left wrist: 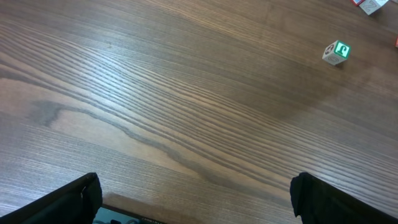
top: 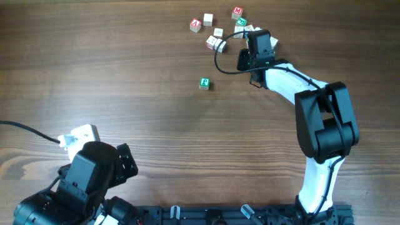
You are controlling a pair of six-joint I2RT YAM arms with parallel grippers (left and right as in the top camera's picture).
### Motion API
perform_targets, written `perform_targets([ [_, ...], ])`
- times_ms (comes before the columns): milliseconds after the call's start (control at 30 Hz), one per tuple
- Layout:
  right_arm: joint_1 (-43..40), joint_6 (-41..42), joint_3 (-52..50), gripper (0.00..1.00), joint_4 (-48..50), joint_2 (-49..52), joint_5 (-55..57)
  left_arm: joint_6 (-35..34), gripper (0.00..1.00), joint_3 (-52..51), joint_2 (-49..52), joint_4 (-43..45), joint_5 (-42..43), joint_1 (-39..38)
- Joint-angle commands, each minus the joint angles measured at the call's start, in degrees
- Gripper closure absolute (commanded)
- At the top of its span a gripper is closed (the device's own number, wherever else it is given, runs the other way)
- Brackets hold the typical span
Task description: Form a circle
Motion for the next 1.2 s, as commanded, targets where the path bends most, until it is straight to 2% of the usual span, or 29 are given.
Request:
perform_targets([
  [0,0.28,-5.68,1.09,0.75,-1.86,-2.03,-2.19,-0.94,0.00,-0.22,0.11,-0.07,0.07,0.07],
  [67,0.28,-7.80,1.09,0.76,-3.96,-4.39,-2.49,-0.94,0.00,-0.22,0.11,-0.07,0.07,0.07],
  [133,0.28,-10.69,1.09,0.82,-7.85,-7.82,-5.03,-0.94,0.00,-0.22,0.11,-0.07,0.07,0.07],
  [300,0.31,-15.39,1.09,0.82,-16.26,-13.62,-16.11,-0.94,0.00,-0.22,0.11,-0.07,0.07,0.07],
  [367,0.33,-15.52,1.09,0.82,-19.10,-14.38,-18.58,-0.94,0.00,-0.22,0.11,-0.07,0.07,0.07],
  [500,0.79,-21.14,-0.11,0.82,-24.35,-14.14,-24.15,-0.94,0.00,-0.22,0.11,-0.07,0.07,0.07],
  [767,4.44,-26.40,-1.55,0.81,-23.30,-13.42,-23.21,-0.94,0.00,-0.22,0.11,-0.07,0.07,0.07],
  [1067,5.75,-26.88,-1.57,0.82,-18.05,-4.90,-19.69,-0.94,0.00,-0.22,0.11,-0.07,0.07,0.07],
  [1167,5.75,-26.86,-1.57,0.78,-17.38,-3.37,-19.10,-0.94,0.00,-0.22,0.11,-0.07,0.07,0.07],
])
